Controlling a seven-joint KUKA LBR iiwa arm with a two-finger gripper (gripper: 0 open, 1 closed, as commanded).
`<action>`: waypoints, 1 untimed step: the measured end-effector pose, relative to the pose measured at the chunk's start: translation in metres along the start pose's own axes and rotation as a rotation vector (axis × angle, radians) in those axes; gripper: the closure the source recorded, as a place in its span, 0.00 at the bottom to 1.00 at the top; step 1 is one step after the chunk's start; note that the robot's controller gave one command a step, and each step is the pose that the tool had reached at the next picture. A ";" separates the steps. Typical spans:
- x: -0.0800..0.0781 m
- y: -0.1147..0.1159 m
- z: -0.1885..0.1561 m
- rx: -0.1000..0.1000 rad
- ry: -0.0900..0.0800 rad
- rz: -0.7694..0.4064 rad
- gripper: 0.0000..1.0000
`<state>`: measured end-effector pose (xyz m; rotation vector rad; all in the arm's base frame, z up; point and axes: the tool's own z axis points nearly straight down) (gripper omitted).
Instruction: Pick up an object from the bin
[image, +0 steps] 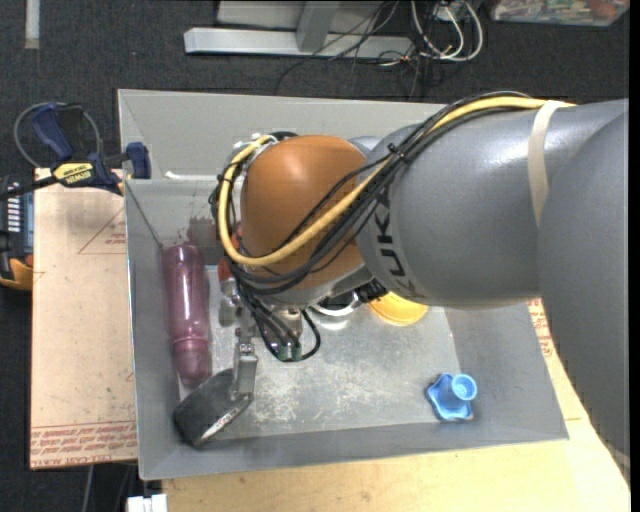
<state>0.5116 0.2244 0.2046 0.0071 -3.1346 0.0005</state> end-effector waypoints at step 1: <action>-0.002 -0.001 -0.004 -0.001 -0.006 0.005 0.00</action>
Offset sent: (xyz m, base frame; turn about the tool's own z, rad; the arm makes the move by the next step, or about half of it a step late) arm -0.0247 0.0185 -0.1346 -0.5727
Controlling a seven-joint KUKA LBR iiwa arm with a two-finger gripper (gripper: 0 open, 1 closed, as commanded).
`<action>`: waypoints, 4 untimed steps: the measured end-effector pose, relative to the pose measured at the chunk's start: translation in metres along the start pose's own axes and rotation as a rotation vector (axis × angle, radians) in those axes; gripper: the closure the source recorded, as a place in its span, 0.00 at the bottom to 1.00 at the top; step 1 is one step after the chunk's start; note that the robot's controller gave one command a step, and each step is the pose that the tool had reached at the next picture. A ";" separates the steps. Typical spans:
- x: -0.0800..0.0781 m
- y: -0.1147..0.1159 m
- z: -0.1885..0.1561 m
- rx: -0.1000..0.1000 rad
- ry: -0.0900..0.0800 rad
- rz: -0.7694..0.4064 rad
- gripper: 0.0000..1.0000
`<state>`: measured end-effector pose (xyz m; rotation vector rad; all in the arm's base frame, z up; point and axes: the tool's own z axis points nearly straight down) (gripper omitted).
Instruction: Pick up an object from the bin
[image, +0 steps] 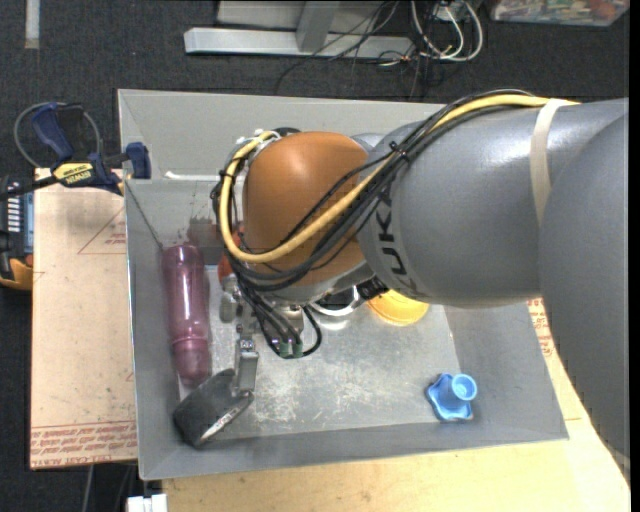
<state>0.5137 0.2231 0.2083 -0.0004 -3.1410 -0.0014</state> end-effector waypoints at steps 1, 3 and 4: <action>0.021 0.018 0.104 0.009 0.023 -0.504 0.00; 0.004 -0.004 0.101 0.020 0.032 -0.556 0.00; 0.002 -0.013 0.132 0.013 0.000 -0.750 0.00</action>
Offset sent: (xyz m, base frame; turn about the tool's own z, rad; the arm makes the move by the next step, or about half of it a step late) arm -0.0357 0.0219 -0.0516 -0.4472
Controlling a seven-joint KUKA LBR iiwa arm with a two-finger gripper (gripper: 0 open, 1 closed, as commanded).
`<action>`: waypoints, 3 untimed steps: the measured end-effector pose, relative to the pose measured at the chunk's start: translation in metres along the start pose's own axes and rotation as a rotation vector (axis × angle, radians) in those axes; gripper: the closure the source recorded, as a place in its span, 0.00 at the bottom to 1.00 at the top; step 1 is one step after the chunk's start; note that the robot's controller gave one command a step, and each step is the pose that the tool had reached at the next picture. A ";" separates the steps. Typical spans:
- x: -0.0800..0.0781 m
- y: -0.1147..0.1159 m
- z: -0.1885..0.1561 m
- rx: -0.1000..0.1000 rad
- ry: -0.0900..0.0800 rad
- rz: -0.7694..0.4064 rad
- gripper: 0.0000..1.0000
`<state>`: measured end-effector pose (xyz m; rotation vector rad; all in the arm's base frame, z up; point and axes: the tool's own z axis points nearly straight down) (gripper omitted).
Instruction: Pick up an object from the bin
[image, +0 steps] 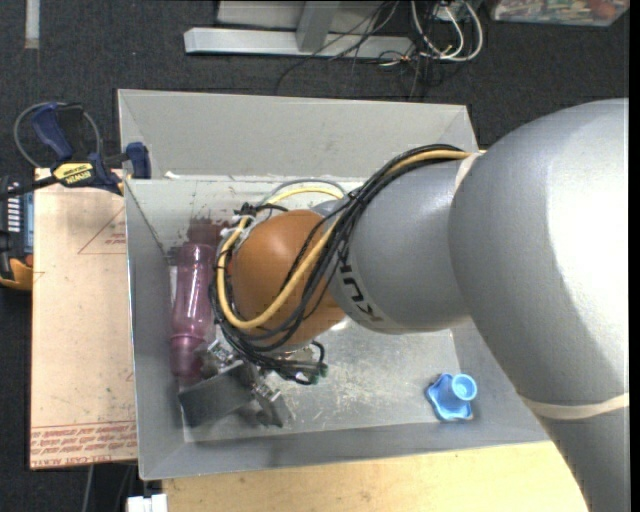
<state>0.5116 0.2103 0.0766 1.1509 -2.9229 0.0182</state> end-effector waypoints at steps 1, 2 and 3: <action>0.000 0.005 0.005 -0.005 0.017 -0.051 1.00; 0.000 0.005 0.005 -0.005 0.021 -0.062 1.00; 0.001 0.006 0.002 -0.006 0.023 -0.061 1.00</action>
Offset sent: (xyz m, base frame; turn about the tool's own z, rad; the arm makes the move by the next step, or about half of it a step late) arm 0.0000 0.0000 0.0000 0.0000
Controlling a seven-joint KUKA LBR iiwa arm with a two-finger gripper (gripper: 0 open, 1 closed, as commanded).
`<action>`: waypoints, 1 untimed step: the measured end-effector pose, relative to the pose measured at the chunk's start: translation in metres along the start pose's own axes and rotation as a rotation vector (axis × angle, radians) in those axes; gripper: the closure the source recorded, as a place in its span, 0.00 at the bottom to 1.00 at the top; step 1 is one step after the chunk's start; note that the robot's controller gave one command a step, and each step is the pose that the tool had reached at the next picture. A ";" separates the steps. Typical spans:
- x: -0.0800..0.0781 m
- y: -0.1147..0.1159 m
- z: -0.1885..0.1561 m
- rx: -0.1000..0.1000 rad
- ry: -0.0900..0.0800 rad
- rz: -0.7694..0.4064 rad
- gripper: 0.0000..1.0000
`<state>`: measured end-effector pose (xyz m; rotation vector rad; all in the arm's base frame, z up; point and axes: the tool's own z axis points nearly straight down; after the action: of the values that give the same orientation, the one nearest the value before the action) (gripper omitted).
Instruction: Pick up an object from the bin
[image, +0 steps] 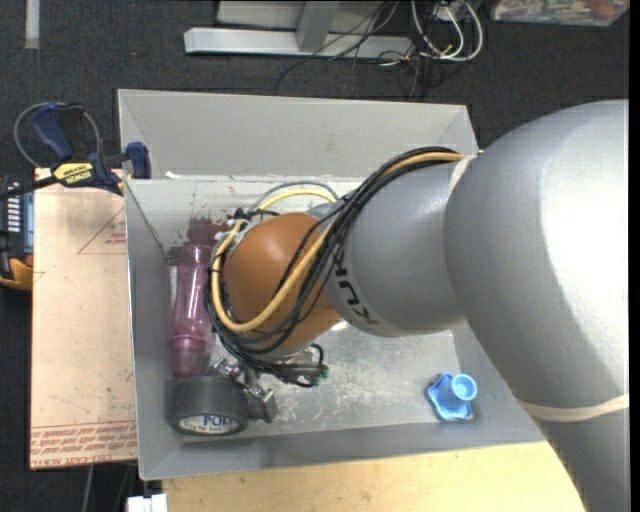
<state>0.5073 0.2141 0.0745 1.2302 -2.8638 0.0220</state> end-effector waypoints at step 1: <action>0.003 0.002 -0.033 -0.004 0.007 0.001 1.00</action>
Offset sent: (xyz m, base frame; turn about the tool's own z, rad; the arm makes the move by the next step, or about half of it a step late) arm -0.0025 -0.0005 0.0329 0.0010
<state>0.5049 0.2141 0.1073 1.2259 -2.8573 0.0201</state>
